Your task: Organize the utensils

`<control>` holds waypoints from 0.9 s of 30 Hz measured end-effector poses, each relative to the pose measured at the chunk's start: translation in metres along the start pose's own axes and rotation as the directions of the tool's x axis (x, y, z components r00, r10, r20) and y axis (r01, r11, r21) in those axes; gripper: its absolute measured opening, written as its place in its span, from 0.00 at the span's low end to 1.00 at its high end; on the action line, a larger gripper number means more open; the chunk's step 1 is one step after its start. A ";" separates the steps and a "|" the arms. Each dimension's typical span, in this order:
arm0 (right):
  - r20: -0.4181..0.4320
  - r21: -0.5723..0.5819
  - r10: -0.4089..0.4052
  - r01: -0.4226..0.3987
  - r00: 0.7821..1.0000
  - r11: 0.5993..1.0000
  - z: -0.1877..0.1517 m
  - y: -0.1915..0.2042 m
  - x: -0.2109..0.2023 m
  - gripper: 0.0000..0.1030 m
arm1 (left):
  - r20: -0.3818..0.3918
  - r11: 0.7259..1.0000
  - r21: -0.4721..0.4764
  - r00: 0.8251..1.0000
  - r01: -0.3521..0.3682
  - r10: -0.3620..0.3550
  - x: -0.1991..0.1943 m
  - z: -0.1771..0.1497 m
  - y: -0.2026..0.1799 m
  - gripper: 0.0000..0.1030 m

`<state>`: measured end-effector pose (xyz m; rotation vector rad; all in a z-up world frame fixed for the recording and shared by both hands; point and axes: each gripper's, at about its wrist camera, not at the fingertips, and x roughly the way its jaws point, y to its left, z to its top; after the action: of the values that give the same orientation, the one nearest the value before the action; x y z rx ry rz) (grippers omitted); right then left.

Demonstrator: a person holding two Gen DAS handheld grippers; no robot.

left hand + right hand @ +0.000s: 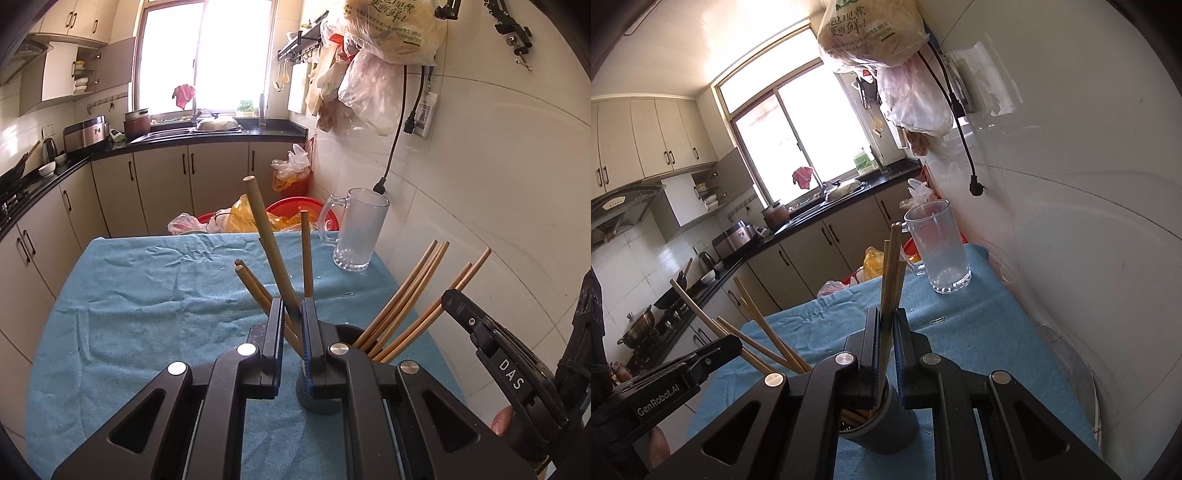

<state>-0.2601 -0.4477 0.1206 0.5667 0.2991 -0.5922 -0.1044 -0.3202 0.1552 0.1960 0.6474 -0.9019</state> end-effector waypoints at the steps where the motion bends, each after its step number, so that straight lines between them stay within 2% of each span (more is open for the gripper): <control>1: -0.002 0.000 0.001 -0.001 1.000 1.000 0.001 0.000 0.000 0.08 | -0.001 1.000 0.000 1.000 0.000 0.000 0.000 0.000 0.000 0.08; 3: 0.007 0.008 0.006 -0.006 1.000 1.000 0.002 0.000 -0.003 0.08 | 0.000 1.000 -0.002 1.000 0.006 -0.006 0.000 0.000 0.001 0.12; 5: 0.014 0.005 0.006 -0.006 1.000 1.000 0.003 0.001 -0.007 0.08 | 0.011 1.000 0.000 1.000 -0.002 0.002 -0.003 0.000 0.001 0.25; 9: 0.040 0.007 0.015 -0.016 0.999 1.000 0.007 0.002 -0.021 0.10 | 0.035 1.000 0.013 0.999 -0.003 0.003 -0.014 -0.001 0.000 0.29; 12: 0.069 0.008 0.011 -0.012 0.998 1.000 0.010 0.004 -0.040 0.24 | 0.055 1.000 0.016 0.998 -0.004 0.004 -0.027 -0.002 0.000 0.40; 13: 0.086 0.010 0.005 -0.006 0.996 1.000 0.010 0.004 -0.049 0.33 | 0.067 1.000 0.017 0.998 -0.011 0.010 -0.032 -0.004 0.001 0.46; 16: 0.129 0.004 -0.026 0.026 0.991 1.000 0.011 0.003 -0.072 0.50 | 0.114 0.999 0.020 0.993 -0.041 0.038 -0.054 -0.010 0.006 0.54; 18: 0.158 -0.004 -0.051 0.052 0.986 0.999 0.009 0.003 -0.090 0.59 | 0.140 0.998 0.010 0.988 -0.062 0.060 -0.069 -0.016 0.012 0.66; 20: 0.177 -0.010 -0.083 0.087 0.981 0.996 0.005 0.002 -0.105 0.76 | 0.172 0.997 -0.012 0.982 -0.079 0.080 -0.087 -0.026 0.021 0.82; 22: 0.193 -0.011 -0.125 0.129 0.973 0.992 -0.004 0.003 -0.121 0.86 | 0.194 0.993 -0.030 0.973 -0.118 0.121 -0.104 -0.041 0.030 0.89; 23: 0.196 -0.012 -0.144 0.149 0.970 0.989 -0.008 0.004 -0.127 0.89 | 0.199 0.989 -0.034 0.969 -0.146 0.149 -0.111 -0.050 0.034 0.90; 27: 0.168 -0.075 -0.218 0.233 0.961 0.970 -0.036 0.016 -0.142 0.95 | 0.194 0.970 -0.029 0.951 -0.242 0.243 -0.129 -0.082 0.044 0.93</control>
<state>-0.3671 -0.3526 0.1579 0.3938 0.2416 -0.8352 -0.1641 -0.1728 0.1623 0.1748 0.4306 -0.6723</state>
